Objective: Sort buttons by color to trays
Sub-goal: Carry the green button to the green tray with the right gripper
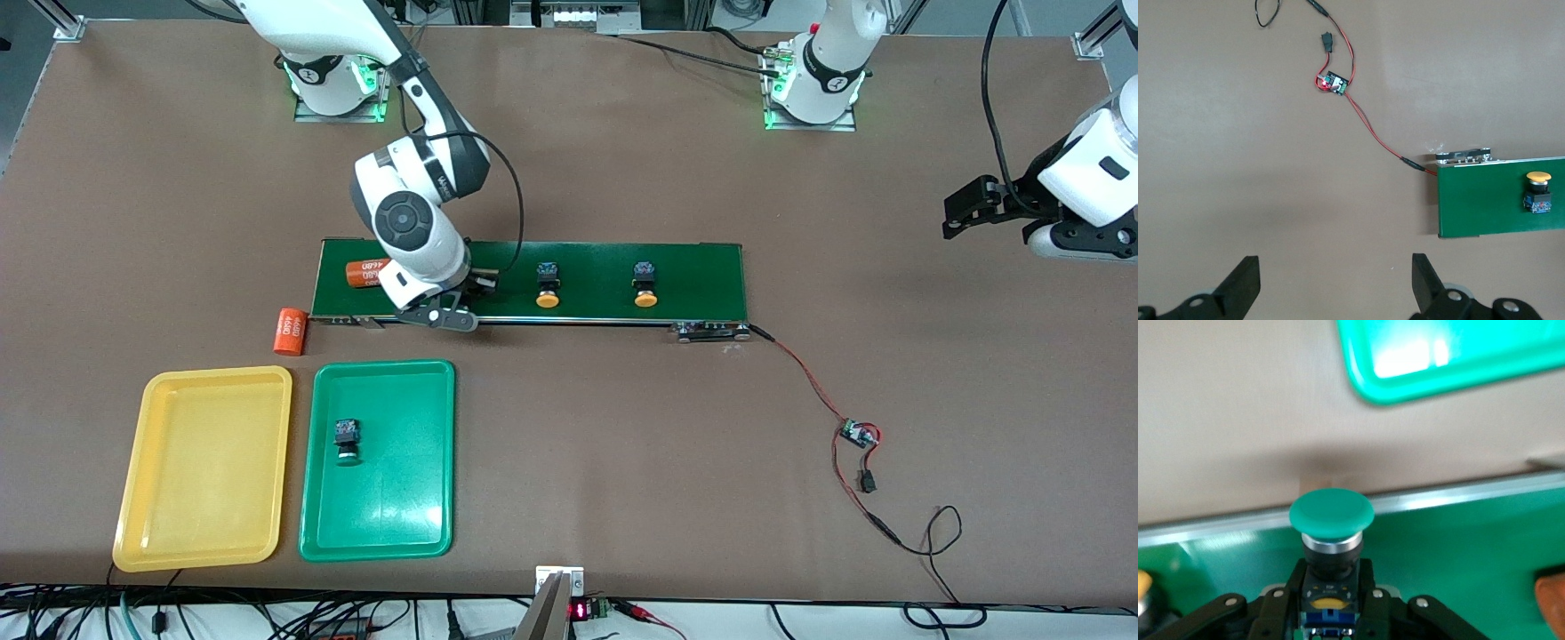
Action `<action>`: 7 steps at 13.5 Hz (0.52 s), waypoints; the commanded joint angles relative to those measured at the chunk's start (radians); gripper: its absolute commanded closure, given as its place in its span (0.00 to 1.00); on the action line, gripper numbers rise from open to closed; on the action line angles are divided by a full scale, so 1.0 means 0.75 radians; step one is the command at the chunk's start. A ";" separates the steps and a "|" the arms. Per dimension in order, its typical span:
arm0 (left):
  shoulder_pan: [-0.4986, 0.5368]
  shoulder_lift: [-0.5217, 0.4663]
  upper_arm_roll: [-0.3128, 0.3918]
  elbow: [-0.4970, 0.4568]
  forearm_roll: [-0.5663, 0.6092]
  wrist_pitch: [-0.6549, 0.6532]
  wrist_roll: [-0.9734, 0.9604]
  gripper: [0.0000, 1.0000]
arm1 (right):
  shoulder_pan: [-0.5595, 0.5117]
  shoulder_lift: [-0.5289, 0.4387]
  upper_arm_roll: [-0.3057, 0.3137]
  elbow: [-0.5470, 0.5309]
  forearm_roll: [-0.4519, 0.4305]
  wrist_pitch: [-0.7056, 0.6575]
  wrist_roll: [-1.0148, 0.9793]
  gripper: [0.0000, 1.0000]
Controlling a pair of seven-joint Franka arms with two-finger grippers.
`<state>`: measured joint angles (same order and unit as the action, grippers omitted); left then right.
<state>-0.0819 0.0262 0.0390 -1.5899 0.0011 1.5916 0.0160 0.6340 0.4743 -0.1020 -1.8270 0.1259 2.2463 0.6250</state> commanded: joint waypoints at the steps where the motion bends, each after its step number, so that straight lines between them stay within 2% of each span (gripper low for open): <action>1: 0.001 -0.045 -0.001 -0.056 0.021 0.034 0.017 0.00 | -0.039 0.042 -0.068 0.086 -0.077 0.013 -0.180 0.97; 3: 0.003 -0.041 -0.001 -0.048 0.021 0.023 0.015 0.00 | -0.043 0.116 -0.144 0.190 -0.086 0.030 -0.275 0.98; 7: 0.001 -0.041 -0.003 -0.046 0.023 0.013 0.024 0.00 | -0.099 0.210 -0.148 0.298 -0.082 0.111 -0.349 0.98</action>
<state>-0.0816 0.0195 0.0389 -1.6014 0.0015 1.5970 0.0163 0.5725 0.5727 -0.2159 -1.6778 0.0739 2.3065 0.3854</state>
